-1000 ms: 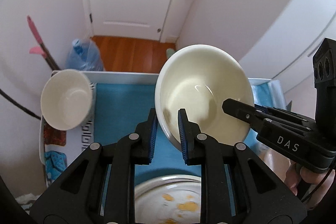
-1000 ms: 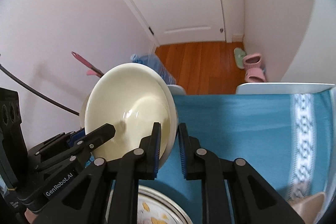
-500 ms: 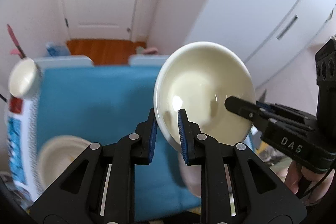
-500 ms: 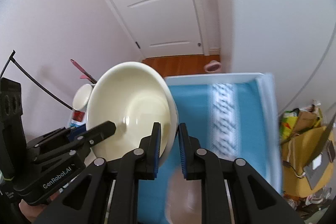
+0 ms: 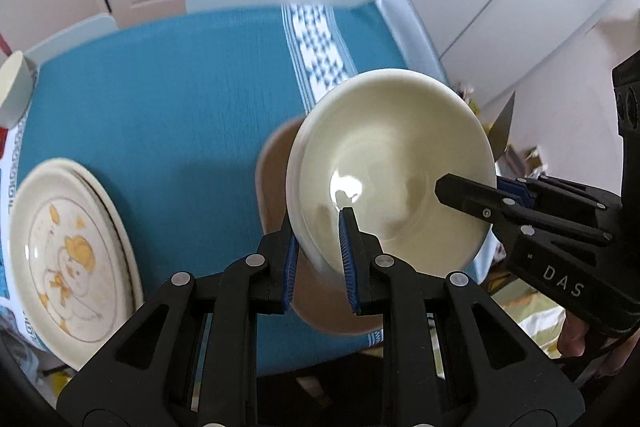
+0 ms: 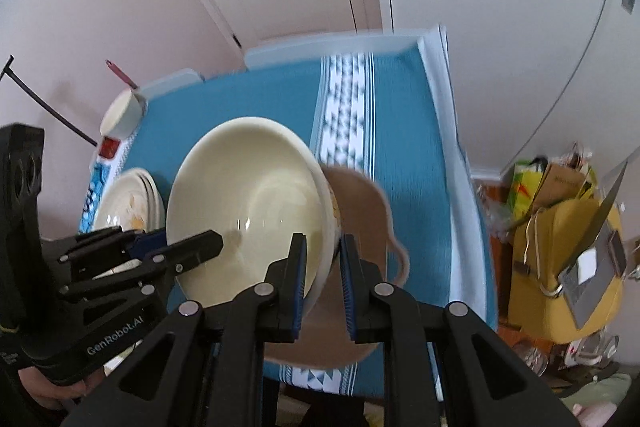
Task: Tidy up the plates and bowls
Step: 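Lift the cream bowl and lower it into the taupe bowl, open, then reach the right gripper to the small white bowl rim and close, then lift the white bowl and lower it into the cream bowl, open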
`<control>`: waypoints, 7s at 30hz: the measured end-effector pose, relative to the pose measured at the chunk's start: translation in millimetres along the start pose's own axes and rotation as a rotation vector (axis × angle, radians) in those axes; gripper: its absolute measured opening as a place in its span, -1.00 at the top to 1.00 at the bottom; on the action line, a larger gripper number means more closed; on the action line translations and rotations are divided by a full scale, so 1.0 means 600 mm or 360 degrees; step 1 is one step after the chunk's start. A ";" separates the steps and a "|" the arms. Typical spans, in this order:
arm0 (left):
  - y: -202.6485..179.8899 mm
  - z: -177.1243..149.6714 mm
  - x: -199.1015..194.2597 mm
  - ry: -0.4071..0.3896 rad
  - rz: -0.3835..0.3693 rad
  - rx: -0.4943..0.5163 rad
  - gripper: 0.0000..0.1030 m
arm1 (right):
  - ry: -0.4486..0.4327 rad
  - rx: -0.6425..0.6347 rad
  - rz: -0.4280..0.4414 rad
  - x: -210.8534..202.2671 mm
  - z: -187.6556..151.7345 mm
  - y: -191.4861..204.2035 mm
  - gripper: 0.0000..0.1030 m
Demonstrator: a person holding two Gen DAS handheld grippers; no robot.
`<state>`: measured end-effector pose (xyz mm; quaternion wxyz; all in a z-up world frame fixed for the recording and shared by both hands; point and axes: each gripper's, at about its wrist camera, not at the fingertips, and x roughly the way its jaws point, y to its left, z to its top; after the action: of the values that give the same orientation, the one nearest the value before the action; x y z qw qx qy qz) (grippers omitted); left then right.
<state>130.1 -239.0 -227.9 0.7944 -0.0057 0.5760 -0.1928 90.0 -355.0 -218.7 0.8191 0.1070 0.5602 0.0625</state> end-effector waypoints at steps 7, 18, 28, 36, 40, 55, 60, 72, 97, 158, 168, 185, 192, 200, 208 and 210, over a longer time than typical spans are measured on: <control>-0.004 -0.007 0.038 0.0051 0.0082 0.0047 0.67 | 0.0078 -0.0006 0.0007 0.038 -0.017 -0.018 0.70; -0.024 -0.009 0.061 0.0058 0.0243 0.0179 0.66 | 0.0130 -0.0060 -0.0037 0.054 -0.027 -0.018 0.71; -0.034 -0.010 0.072 0.0036 0.0327 0.0266 0.66 | 0.0128 -0.0060 -0.0064 0.051 -0.030 -0.016 0.71; -0.038 -0.012 0.067 -0.0026 0.0397 0.0330 0.66 | 0.0104 -0.0023 -0.0056 0.043 -0.028 -0.018 0.70; -0.041 -0.010 0.061 -0.0048 0.0403 0.0350 0.66 | 0.0086 -0.0010 -0.0065 0.036 -0.026 -0.022 0.70; -0.024 0.020 -0.111 -0.0359 0.0318 0.0180 -0.06 | -0.0226 -0.0088 0.0083 -0.099 0.021 0.004 0.70; 0.033 0.013 -0.234 -0.0729 0.0423 -0.0029 -0.99 | -0.0412 -0.0224 0.0232 -0.146 0.069 0.042 -0.96; 0.264 -0.016 -0.384 -0.0911 0.0609 -0.0612 -0.99 | -0.0646 -0.0817 0.0453 -0.182 0.225 0.288 -0.99; 0.766 0.090 -0.064 -0.0362 0.0196 -0.1253 0.42 | 0.0452 -0.0835 0.0522 0.446 0.403 0.643 0.08; -0.020 -0.009 -0.034 -0.0086 -0.0016 -0.0231 0.62 | 0.0013 -0.0166 0.0078 -0.061 0.041 0.022 0.69; -0.029 -0.011 0.030 0.0082 0.0125 -0.0059 0.62 | 0.0092 -0.0097 0.0029 -0.013 0.008 -0.011 0.69; -0.049 0.002 0.042 0.0094 0.0306 0.0128 0.62 | 0.0104 -0.0081 -0.0017 0.008 0.000 -0.015 0.69; -0.044 0.003 0.039 0.0073 0.0272 0.0098 0.62 | 0.0101 -0.0089 -0.0011 0.008 -0.001 -0.015 0.69; -0.041 0.009 -0.010 -0.0094 0.0278 0.0090 0.59 | 0.0043 -0.0023 0.0105 -0.023 0.008 -0.031 0.69; -0.040 0.020 -0.139 -0.0528 0.0348 0.0081 -1.00 | -0.0192 -0.0058 0.0201 -0.130 0.037 -0.035 0.14; -0.039 0.024 -0.164 -0.0595 0.0381 0.0108 -1.00 | -0.0278 -0.0061 0.0202 -0.159 0.041 -0.041 -0.97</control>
<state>110.5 -233.0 -127.9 0.9043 0.0538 0.4084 -0.1120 77.7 -402.7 -129.9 0.8610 0.1315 0.4776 0.1154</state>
